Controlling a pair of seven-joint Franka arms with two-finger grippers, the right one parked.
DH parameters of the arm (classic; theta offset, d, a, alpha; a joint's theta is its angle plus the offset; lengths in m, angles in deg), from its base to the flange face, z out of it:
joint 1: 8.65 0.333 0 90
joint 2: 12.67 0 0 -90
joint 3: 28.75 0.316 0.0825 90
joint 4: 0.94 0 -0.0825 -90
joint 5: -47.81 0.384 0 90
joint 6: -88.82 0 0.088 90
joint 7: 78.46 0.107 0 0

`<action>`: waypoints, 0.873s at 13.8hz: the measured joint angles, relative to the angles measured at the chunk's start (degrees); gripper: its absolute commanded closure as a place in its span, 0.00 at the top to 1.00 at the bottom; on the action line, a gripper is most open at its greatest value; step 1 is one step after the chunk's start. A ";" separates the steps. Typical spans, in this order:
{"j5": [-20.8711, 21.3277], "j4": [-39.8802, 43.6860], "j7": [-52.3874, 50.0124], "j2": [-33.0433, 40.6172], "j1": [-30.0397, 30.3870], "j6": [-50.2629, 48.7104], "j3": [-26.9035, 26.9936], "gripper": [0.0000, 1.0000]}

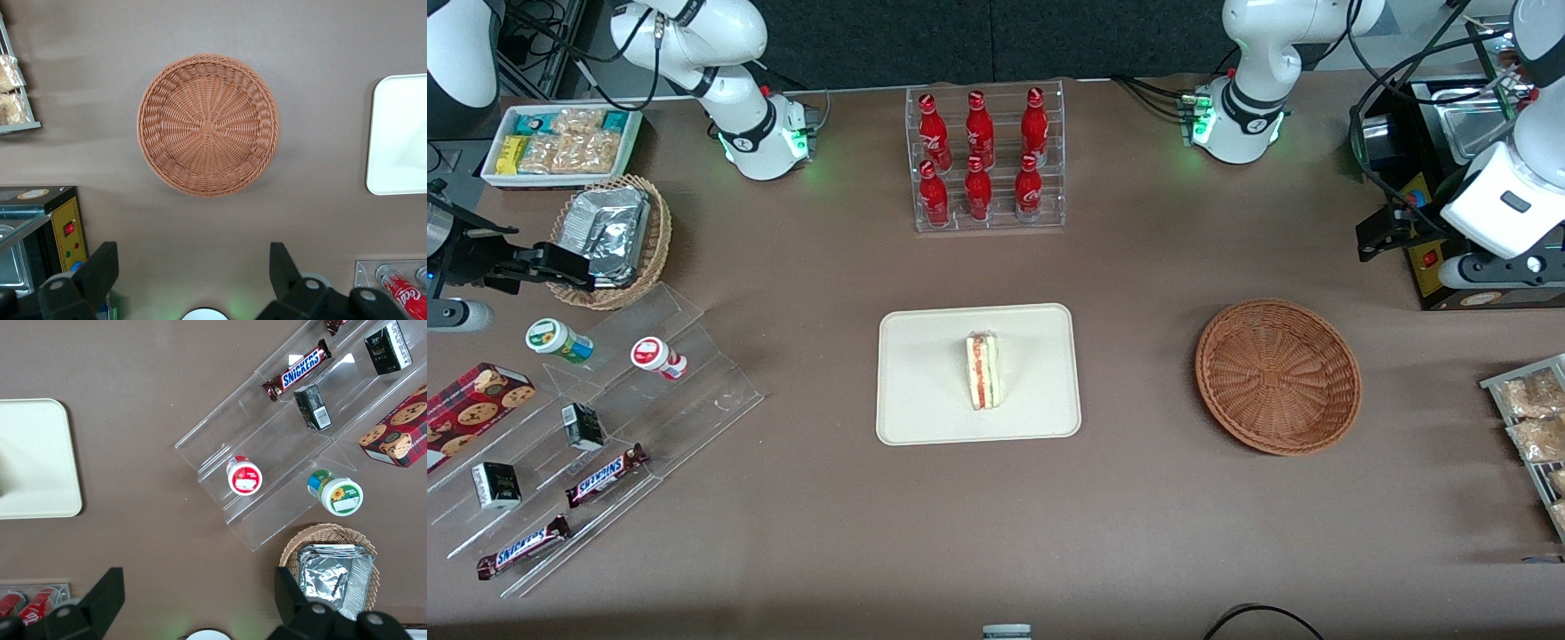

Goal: Place sandwich from basket to tray

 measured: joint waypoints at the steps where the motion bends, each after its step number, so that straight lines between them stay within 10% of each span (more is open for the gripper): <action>1: 0.00 0.19 0.07 0.24 -0.31 0.39 0.04 1.00; 12: 0.00 0.71 0.22 1.44 -1.74 0.50 0.61 1.00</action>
